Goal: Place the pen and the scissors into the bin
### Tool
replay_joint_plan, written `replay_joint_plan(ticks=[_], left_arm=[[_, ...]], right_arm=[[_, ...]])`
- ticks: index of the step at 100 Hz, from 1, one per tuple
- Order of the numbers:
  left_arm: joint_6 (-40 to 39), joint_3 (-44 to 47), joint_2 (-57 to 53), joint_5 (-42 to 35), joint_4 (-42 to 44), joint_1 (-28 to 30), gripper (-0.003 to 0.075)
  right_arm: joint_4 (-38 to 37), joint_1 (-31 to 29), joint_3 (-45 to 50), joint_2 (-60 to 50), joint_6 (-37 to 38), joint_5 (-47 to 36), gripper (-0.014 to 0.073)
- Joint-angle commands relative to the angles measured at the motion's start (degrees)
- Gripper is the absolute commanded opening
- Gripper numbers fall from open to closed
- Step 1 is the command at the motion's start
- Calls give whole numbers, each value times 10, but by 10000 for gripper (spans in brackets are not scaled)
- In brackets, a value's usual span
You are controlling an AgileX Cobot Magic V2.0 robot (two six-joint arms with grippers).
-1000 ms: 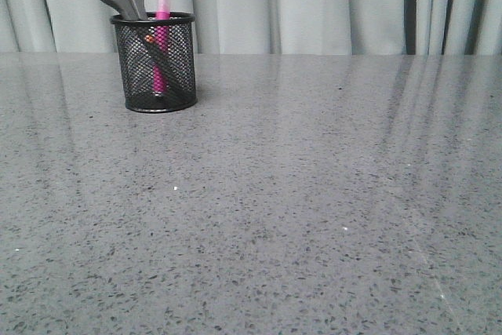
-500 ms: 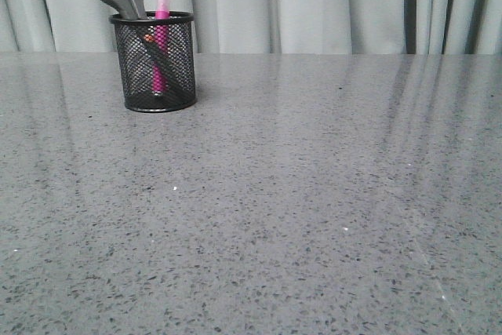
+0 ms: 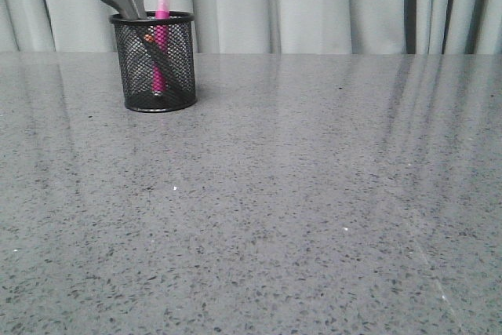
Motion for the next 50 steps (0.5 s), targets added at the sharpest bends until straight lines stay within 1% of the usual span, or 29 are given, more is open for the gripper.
replay_joint_plan(ticks=[1,42,47,50], left_arm=[[-3,-15,-8,-9,-16,0,-22],[-4,-15,-8,-14,-7,0,-22],[-30,-15,-8,-15,29,0,-22],[-82,-15,-8,-21,75,0,-22]], right_arm=[[-2,-4,-15,4,-5,-46,-69],[-2,-4,-15,4,-5,-46,-69],[-2,-4,-15,4,-5,-46,-69],[-2,-4,-15,4,-5,-46,-69]])
